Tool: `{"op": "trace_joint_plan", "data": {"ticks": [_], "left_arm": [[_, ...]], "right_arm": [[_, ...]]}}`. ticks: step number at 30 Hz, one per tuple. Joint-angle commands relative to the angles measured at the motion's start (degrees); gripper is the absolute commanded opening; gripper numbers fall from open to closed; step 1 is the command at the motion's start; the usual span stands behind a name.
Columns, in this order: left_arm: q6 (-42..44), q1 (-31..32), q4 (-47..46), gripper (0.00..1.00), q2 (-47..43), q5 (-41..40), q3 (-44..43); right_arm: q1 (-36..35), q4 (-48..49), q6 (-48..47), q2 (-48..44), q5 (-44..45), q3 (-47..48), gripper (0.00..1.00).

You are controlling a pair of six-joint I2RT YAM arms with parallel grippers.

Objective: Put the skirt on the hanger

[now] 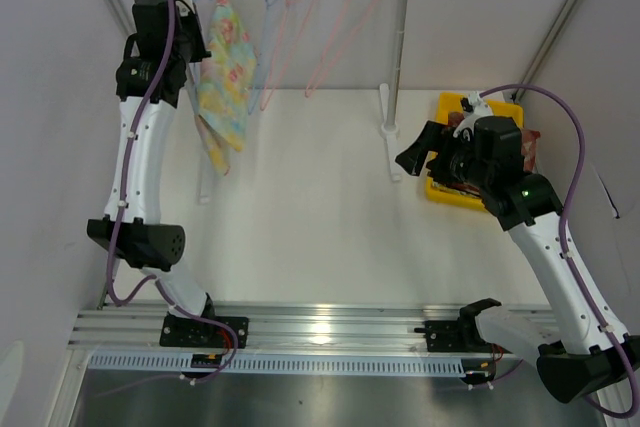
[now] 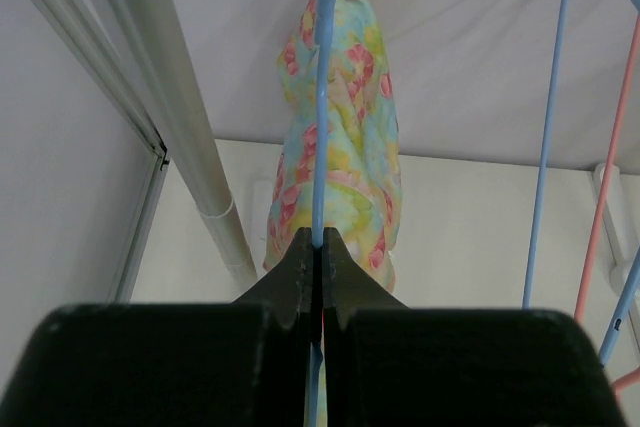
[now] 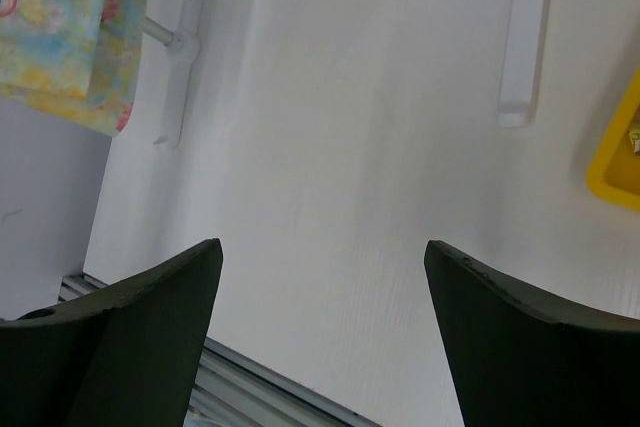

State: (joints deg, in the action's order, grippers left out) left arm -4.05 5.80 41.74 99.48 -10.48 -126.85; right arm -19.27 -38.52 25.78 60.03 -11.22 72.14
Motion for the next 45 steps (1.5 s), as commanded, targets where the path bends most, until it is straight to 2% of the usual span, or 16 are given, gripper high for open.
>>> {"op": "trace_joint_plan", "data": {"ticks": [1,4,5,6,9,13,15,19,20,24,28,33,39,45], "left_arm": [[-0.60,-1.06,-4.38,0.01,-2.18,-0.86,-0.16],[-0.60,-1.32,-4.65,0.13,-3.06,0.98,0.28],[-0.52,-1.41,-4.73,0.18,-3.59,1.34,0.20],[-0.69,-1.41,-4.47,0.28,-3.77,1.86,0.02],[-1.39,-1.41,-3.77,0.42,-4.73,3.97,0.02],[-2.45,-1.41,-3.24,0.45,-7.80,5.38,0.64],[-2.28,-1.32,-3.50,0.55,-10.78,5.73,4.31],[-1.48,-1.32,-3.33,0.59,-15.36,8.28,7.13],[-1.57,-1.32,-3.15,0.69,-16.24,9.50,7.92],[-1.66,-1.32,-2.63,0.70,-21.51,11.71,10.30],[-1.39,-1.32,-3.24,0.72,-26.17,11.98,13.90],[-3.50,-0.88,-4.55,0.72,-31.01,16.62,18.89],[-4.82,2.19,-5.25,0.71,-37.86,19.61,25.05],[-4.55,4.74,-5.35,0.72,-41.47,19.88,30.51]], "right_arm": [[0.28,-0.06,-1.26,-1.06,0.76,0.46,0.90],[0.20,-0.06,-1.35,-0.97,1.29,0.28,0.90],[0.19,-0.06,-1.35,-0.88,1.47,0.37,0.90],[0.28,-0.24,-1.43,-0.71,1.64,0.46,0.90],[0.37,-0.41,-1.70,-0.44,2.08,0.72,0.90],[0.55,-0.50,-2.22,-0.44,2.87,0.90,0.91],[1.07,-0.41,-2.23,-0.44,2.79,0.64,0.91],[1.25,-0.15,-2.05,0.35,4.27,0.46,0.91],[1.42,-0.24,-2.14,0.70,4.72,0.55,0.91],[4.75,-0.85,-2.23,3.07,5.86,1.34,0.92],[9.33,-1.03,-2.84,9.48,7.71,3.18,0.91],[14.16,-2.33,-4.69,20.11,16.22,8.36,0.88],[15.31,-0.68,-4.60,32.94,20.80,15.04,0.86],[15.49,-1.91,-4.33,45.50,20.63,23.65,0.84]]}}
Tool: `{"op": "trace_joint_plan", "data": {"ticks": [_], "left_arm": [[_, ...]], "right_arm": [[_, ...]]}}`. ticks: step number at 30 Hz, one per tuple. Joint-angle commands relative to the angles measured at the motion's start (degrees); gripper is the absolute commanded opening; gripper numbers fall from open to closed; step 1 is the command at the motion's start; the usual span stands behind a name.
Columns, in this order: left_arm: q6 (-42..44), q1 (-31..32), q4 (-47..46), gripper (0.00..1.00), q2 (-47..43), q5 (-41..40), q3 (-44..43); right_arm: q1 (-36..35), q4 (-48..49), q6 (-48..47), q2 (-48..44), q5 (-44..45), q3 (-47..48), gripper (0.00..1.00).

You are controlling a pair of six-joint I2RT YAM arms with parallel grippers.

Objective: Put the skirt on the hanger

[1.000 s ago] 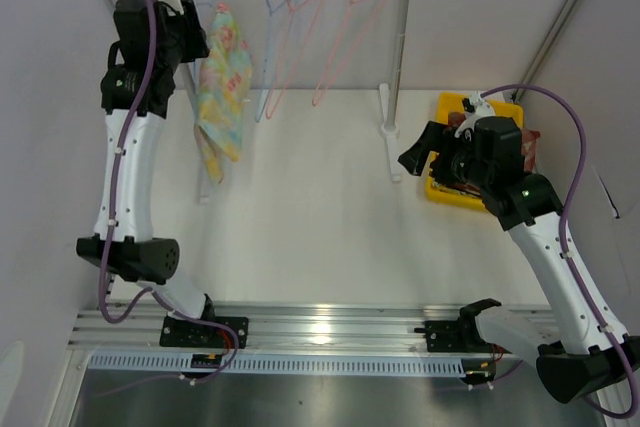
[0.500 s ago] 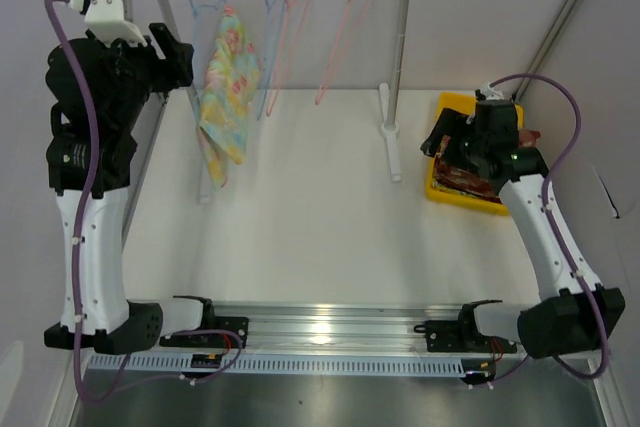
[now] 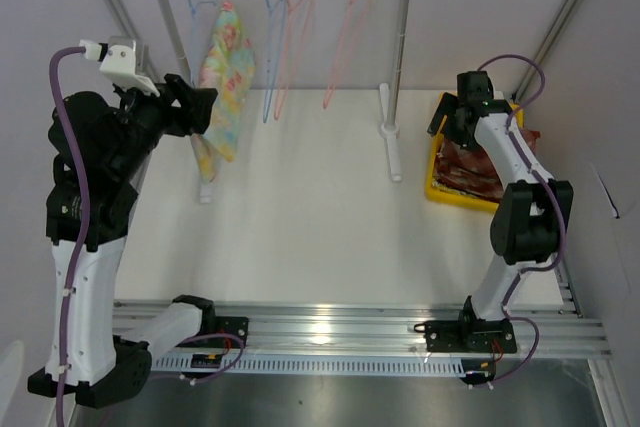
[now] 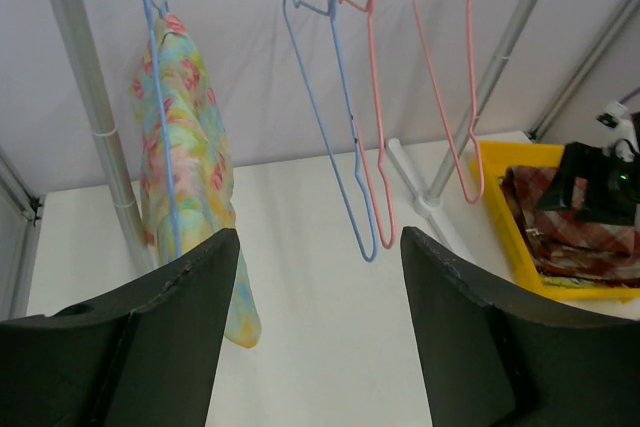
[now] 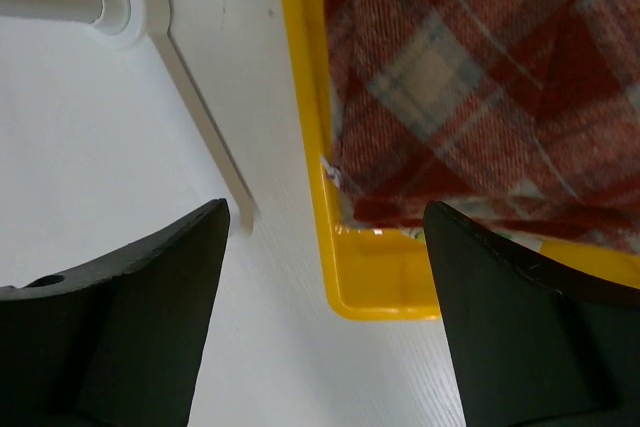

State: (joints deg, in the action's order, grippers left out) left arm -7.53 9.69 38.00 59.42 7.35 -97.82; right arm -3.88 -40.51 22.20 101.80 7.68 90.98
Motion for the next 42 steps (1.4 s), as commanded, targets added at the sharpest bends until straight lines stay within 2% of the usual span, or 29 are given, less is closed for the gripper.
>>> {"op": "trace_joint_plan", "data": {"ticks": [1,4,7,14,16,17,19,20,25,28,30,31,32,34,35,37,40,42], "left_arm": [[-2.48,1.11,-2.31,0.71,-2.02,3.18,1.93],[-4.42,2.61,-3.89,0.70,-4.30,7.31,8.50],[-4.68,4.45,-4.69,0.69,-6.93,7.41,15.45],[-7.85,10.78,-9.61,0.68,-11.95,7.68,30.56],[-8.64,12.62,-10.75,0.68,-12.92,6.97,33.39],[-8.90,12.98,-11.27,0.68,-13.27,6.97,34.88],[-9.78,13.86,-12.59,0.68,-13.89,7.14,37.60],[-9.96,14.04,-12.86,0.68,-14.15,7.23,38.05],[-10.49,16.14,-15.23,0.67,-13.89,8.82,42.35],[-11.45,17.29,-16.99,0.66,-13.71,9.25,44.73],[-12.50,18.07,-19.36,0.66,-13.54,9.96,46.93],[-12.77,18.34,-19.97,0.66,-13.10,10.13,47.45],[-12.86,18.60,-21.02,0.66,-12.75,10.48,47.81],[-13.12,19.66,-21.74,0.66,-12.05,10.49,48.60],[-13.12,20.01,-22.09,0.66,-11.78,10.40,48.95],[-13.30,20.98,-22.70,0.66,-11.08,9.96,49.04],[-13.39,21.86,-22.53,0.66,-10.47,10.05,49.21],[-13.30,22.39,-22.36,0.66,-10.55,9.78,49.48]], "right_arm": [[0.10,-0.09,-0.75,5.06,2.16,6.91,0.84],[0.19,-1.76,-1.19,10.42,3.65,12.18,0.84],[0.71,-5.27,-1.10,14.81,4.62,16.75,0.77],[1.15,-5.63,-1.19,16.50,5.06,16.51,0.66],[1.07,-6.07,-0.93,16.68,5.59,16.07,0.56],[1.07,-5.81,-0.67,16.33,5.94,15.20,0.43],[1.15,-5.19,-0.58,15.37,6.64,14.14,0.36],[1.15,-4.50,-0.49,14.05,6.99,13.79,0.29],[1.33,-7.21,-0.92,11.68,7.70,16.77,0.07],[1.33,-7.83,-1.10,8.25,7.79,18.26,0.00],[1.24,-8.88,-1.19,6.67,7.61,19.06,0.00],[1.33,-9.23,-1.19,5.44,7.18,19.67,0.03],[1.07,-10.45,-1.71,4.99,6.30,19.76,0.20],[0.02,-10.99,-2.15,5.07,6.64,18.20,0.37],[-0.42,-10.56,-2.77,5.42,7.17,17.05,0.50],[-1.30,-9.50,-2.51,7.00,7.44,14.68,0.59],[-1.66,-7.40,-1.89,9.11,6.82,10.98,0.67],[-1.66,-6.25,-1.72,10.08,5.86,8.96,0.69]]}}
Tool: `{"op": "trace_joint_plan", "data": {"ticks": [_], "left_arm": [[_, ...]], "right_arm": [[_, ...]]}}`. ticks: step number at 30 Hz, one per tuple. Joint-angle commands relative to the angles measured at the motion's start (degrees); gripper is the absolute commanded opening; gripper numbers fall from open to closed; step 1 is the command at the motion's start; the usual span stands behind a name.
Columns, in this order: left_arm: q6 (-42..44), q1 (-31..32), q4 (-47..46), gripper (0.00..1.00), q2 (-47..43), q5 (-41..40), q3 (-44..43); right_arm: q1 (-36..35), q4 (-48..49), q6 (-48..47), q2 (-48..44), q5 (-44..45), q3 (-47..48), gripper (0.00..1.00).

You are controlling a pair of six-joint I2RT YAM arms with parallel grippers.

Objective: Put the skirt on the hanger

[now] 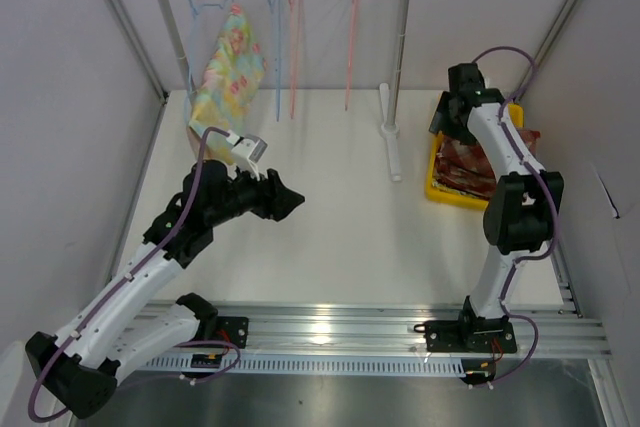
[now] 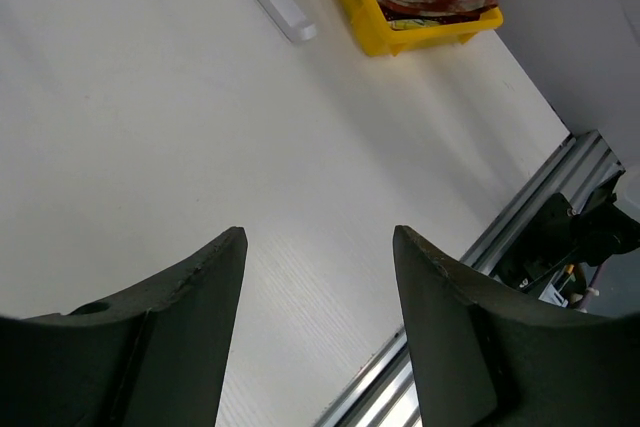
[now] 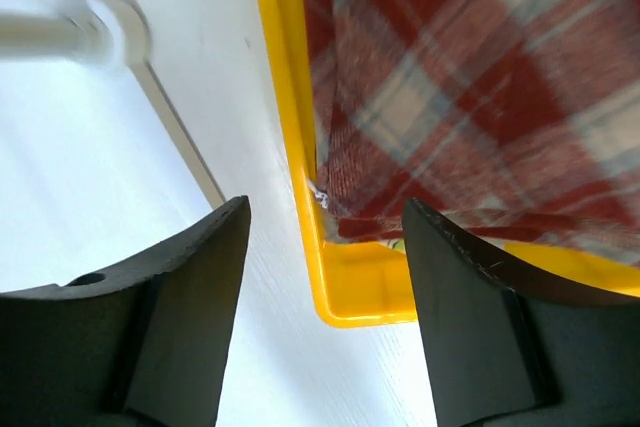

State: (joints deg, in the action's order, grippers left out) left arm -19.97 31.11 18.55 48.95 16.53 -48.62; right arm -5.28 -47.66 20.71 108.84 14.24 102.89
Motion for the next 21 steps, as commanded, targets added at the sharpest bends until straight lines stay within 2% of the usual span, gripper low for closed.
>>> {"op": "trace_joint_plan", "data": {"ticks": [1,6,9,10,13,16,21], "left_arm": [[-0.86,1.14,-2.99,0.66,-0.17,0.52,0.72],[-1.13,1.58,-3.08,0.66,-1.05,0.25,2.39],[-1.30,1.76,-3.16,0.65,-1.31,0.16,3.00],[-1.39,1.76,-3.25,0.65,-1.31,0.16,3.09],[-1.48,1.76,-3.52,0.64,-1.22,0.16,3.44],[-1.65,1.93,-4.22,0.63,-0.79,0.25,4.15],[-1.74,2.11,-4.83,0.62,-0.26,0.52,4.41]], "right_arm": [[-0.26,1.16,-0.06,3.66,-1.05,-3.22,0.69],[-0.08,2.22,0.38,7.26,-0.53,-3.93,0.64],[0.44,1.96,0.65,7.45,0.17,-4.01,0.51],[0.53,2.30,0.82,6.49,0.52,-4.10,0.35],[0.62,2.31,0.91,4.81,1.23,-3.58,0.15],[0.71,1.26,0.56,1.91,2.63,-1.74,0.07],[1.32,-2.08,0.30,-2.57,3.25,3.45,0.00]]}}
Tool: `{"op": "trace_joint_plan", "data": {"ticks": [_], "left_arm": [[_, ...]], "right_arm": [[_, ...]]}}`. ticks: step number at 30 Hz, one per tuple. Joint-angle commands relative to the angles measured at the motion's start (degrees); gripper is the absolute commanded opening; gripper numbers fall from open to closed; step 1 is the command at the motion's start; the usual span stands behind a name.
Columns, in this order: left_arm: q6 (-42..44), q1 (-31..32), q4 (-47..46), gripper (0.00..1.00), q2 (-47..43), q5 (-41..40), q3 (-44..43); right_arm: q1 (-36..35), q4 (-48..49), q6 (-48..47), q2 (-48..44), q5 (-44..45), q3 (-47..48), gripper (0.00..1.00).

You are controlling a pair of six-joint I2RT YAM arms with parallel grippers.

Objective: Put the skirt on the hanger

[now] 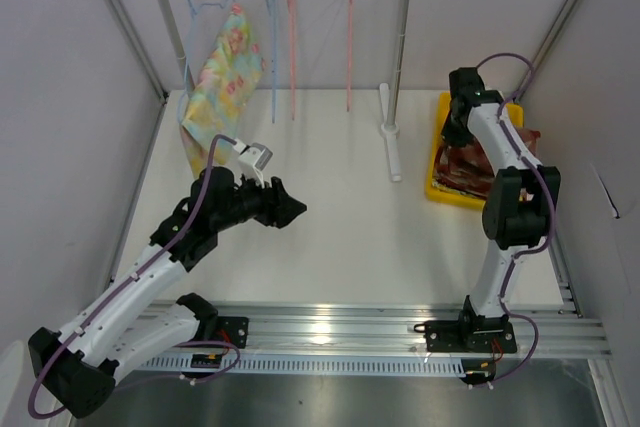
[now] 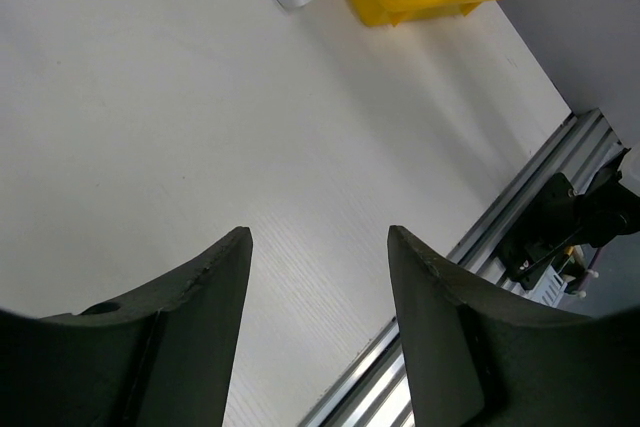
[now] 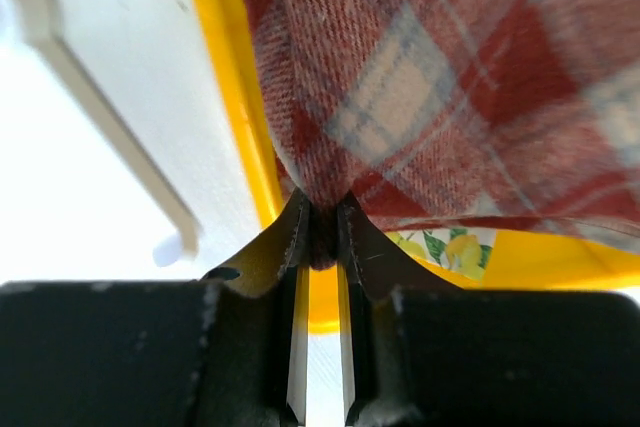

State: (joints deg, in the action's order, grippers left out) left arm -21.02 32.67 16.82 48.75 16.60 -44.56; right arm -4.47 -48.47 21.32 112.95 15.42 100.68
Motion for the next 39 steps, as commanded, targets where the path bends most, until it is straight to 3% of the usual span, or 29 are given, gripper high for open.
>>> {"op": "trace_joint_plan", "data": {"ticks": [1,15,19,25,30,35,39], "left_arm": [[-0.69,0.73,-3.19,0.62,0.11,0.45,0.69],[-1.48,1.35,-6.97,0.62,0.38,1.59,3.77],[-1.66,2.57,-9.43,0.64,0.29,2.38,4.91],[-2.18,7.57,-22.67,0.66,2.22,2.56,6.41],[-1.84,14.95,-32.88,0.66,6.87,-3.93,6.41],[-0.08,16.82,-44.48,0.68,14.42,-9.12,6.41],[2.46,16.82,-45.82,0.71,17.43,-14.04,6.50]], "right_arm": [[0.60,-1.80,-0.40,-8.43,2.07,6.79,0.00],[-1.85,-13.76,-0.32,-19.69,-3.29,33.07,0.00],[-3.00,-14.29,1.61,-22.41,-7.32,35.01,0.00],[-6.60,-13.32,4.25,-26.02,-13.66,34.06,0.00],[-10.46,-12.27,6.10,-28.39,-16.91,31.77,0.00],[-12.31,-11.65,8.03,-29.89,-21.21,30.98,0.00],[-13.37,-11.91,8.30,-30.33,-23.67,30.89,0.00]]}}
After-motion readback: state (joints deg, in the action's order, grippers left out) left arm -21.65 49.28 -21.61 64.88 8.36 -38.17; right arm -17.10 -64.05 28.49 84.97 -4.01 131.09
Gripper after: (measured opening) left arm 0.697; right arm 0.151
